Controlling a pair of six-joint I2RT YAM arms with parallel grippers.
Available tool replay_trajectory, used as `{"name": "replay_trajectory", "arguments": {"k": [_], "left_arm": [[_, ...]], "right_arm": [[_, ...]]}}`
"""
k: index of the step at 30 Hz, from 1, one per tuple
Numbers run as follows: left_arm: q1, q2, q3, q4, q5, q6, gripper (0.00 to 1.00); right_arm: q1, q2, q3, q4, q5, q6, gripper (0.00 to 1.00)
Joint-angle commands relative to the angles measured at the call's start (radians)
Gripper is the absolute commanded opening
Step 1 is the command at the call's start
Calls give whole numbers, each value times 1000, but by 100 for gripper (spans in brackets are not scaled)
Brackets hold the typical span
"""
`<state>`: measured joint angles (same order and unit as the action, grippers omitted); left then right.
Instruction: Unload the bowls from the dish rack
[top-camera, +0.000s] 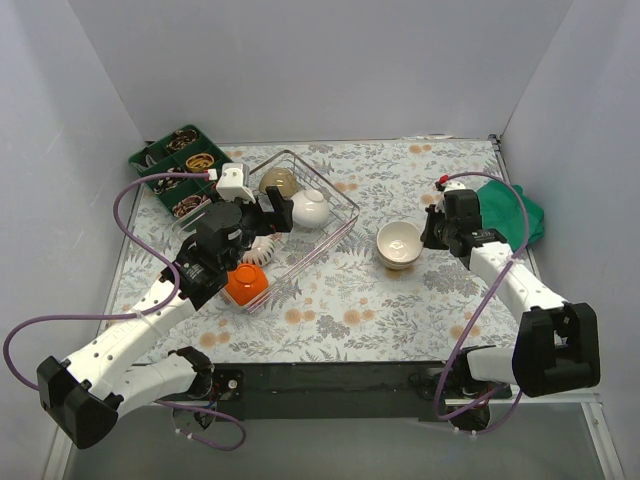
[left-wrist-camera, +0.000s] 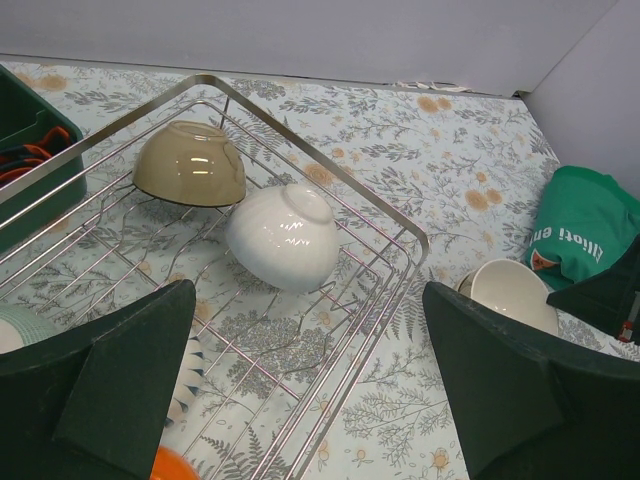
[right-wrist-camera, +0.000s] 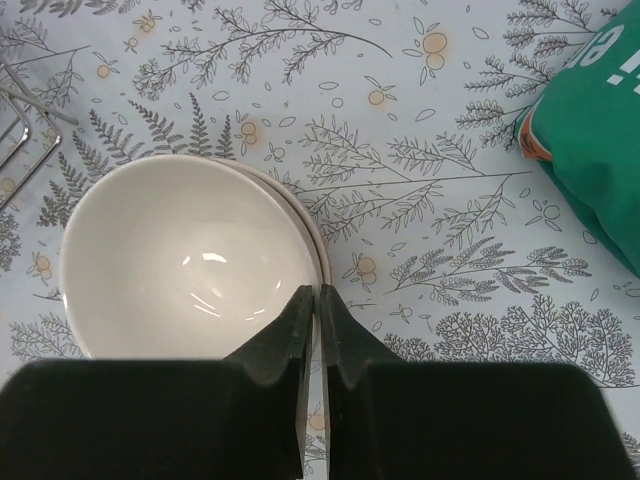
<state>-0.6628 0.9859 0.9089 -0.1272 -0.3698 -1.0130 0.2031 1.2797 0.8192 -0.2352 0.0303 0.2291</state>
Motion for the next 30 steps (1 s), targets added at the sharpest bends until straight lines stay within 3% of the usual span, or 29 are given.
{"name": "replay_trajectory", "arguments": {"k": [1, 9, 14, 22, 30], "left_arm": [[8, -9, -11, 12, -8, 13, 98], [8, -4, -11, 12, -6, 11, 98], [9, -3, -11, 14, -6, 11, 98], [35, 5, -10, 12, 5, -2, 98], [225, -9, -7, 3, 97, -102, 98]], "right_arm": [[1, 7, -28, 8, 14, -1, 11], [1, -26, -32, 14, -6, -10, 12], [24, -69, 35, -13, -13, -43, 25], [280, -36, 172, -19, 152, -123, 54], [536, 134, 343, 63, 299, -342, 73]]}}
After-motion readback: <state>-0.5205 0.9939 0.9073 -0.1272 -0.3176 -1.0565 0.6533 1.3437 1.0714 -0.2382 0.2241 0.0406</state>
